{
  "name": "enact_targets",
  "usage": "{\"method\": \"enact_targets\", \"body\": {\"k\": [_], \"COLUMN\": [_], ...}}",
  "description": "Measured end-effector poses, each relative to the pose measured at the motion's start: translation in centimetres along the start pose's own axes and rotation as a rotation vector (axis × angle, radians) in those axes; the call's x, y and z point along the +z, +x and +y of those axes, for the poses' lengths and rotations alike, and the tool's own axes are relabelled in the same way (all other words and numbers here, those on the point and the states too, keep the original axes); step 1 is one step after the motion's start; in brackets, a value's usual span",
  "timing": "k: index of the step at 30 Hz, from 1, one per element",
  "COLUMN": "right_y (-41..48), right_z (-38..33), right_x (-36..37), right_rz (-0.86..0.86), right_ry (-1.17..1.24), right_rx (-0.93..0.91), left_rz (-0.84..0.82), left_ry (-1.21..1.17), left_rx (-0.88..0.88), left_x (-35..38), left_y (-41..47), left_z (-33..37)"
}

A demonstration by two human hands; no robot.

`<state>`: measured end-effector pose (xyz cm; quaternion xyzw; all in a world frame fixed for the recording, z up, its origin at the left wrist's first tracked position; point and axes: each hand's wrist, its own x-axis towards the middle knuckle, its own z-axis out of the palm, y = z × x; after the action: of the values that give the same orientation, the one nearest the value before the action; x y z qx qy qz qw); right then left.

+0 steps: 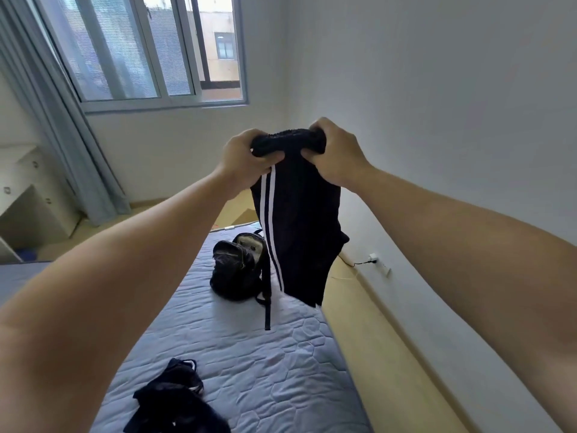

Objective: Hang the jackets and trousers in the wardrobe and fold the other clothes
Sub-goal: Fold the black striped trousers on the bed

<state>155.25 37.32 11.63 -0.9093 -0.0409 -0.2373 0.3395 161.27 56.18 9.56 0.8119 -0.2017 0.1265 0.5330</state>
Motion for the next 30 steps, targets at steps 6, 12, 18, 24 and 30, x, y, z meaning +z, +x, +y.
{"method": "enact_targets", "body": {"k": [6, 12, 18, 24, 30], "right_y": [-6.6, -16.7, -25.5, -32.6, -38.6], "right_z": [1.0, 3.9, 6.1, 7.9, 7.7], "right_x": [3.3, 11.5, 18.7, 23.5, 27.0], "right_rz": [-0.160, -0.470, -0.744, -0.915, -1.024], "right_ry": [-0.023, -0.221, -0.362, -0.401, -0.309], "right_rx": [0.054, 0.234, 0.418, 0.469, 0.578], "left_rz": [-0.139, -0.424, -0.617, -0.790, -0.907], "left_ry": [0.182, 0.390, 0.427, 0.416, 0.403], "left_rx": [-0.091, -0.153, -0.283, -0.396, -0.530], "left_x": [-0.7, 0.7, 2.9, 3.7, 3.0], "left_y": [-6.7, -16.9, -26.8, -34.7, -40.8], "left_z": [-4.5, -14.3, -21.6, -25.9, -28.7]}}
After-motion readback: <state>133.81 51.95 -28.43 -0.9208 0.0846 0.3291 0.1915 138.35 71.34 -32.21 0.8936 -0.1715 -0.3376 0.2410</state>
